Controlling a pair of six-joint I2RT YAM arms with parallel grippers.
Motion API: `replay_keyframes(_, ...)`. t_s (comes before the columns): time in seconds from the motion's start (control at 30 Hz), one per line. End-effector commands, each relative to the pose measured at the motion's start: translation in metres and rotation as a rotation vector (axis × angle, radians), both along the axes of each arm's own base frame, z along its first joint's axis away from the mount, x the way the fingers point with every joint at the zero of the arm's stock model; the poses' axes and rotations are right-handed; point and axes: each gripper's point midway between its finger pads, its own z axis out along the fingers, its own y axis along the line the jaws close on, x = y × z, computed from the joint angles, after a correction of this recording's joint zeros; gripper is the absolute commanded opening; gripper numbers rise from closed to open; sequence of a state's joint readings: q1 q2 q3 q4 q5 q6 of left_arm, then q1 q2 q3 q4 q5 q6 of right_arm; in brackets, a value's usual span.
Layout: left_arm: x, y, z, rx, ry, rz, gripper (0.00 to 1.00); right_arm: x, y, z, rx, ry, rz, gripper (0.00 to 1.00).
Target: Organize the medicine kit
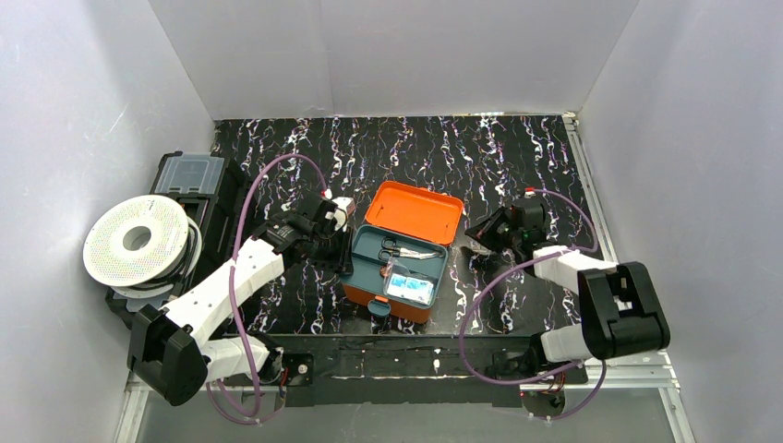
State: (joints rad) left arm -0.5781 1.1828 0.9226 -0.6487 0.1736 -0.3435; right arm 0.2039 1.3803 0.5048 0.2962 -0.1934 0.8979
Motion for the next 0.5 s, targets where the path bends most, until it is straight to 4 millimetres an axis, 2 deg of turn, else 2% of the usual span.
replay_keyframes(0.0,-0.007,-0.002,0.008,-0.029,0.006,-0.022,0.26,0.028,0.018,0.029,0.092,-0.123,0.046,0.01)
replay_keyframes(0.17,-0.009,-0.001,0.003,-0.022,0.019,-0.029,0.22,0.037,0.028,0.024,0.139,-0.125,0.075,0.01)
replay_keyframes(0.47,-0.011,0.001,0.002,-0.012,0.021,-0.035,0.19,0.052,0.041,0.037,0.211,-0.221,0.127,0.01)
